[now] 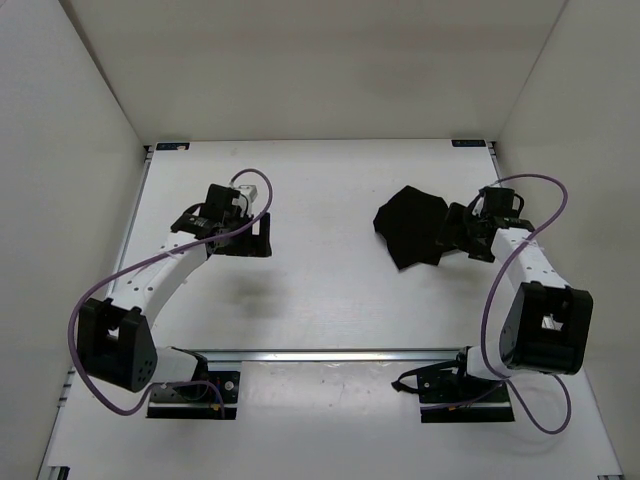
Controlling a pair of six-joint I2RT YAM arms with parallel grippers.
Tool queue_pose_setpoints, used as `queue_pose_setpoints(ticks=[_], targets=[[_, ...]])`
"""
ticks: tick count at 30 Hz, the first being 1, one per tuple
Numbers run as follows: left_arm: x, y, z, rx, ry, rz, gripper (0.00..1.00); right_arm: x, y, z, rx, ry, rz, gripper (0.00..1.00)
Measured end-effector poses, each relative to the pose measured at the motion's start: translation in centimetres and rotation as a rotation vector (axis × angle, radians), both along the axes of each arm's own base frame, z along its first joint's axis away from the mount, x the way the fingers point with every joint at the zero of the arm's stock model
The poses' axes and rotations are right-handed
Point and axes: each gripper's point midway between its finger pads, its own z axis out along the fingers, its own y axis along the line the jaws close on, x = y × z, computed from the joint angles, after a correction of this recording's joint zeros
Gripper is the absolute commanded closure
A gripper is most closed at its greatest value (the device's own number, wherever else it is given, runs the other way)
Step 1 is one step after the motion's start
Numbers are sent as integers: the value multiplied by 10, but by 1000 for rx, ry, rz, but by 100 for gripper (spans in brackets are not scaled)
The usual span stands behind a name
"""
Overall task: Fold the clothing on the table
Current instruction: Move the skirt to the center of the board
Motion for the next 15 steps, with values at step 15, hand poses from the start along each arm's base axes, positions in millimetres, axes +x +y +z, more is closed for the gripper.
queue_pose_setpoints(ticks=[15], targets=[[-1,7,2,-64,-27,75,1,22,7,-61,68,137,9,28]])
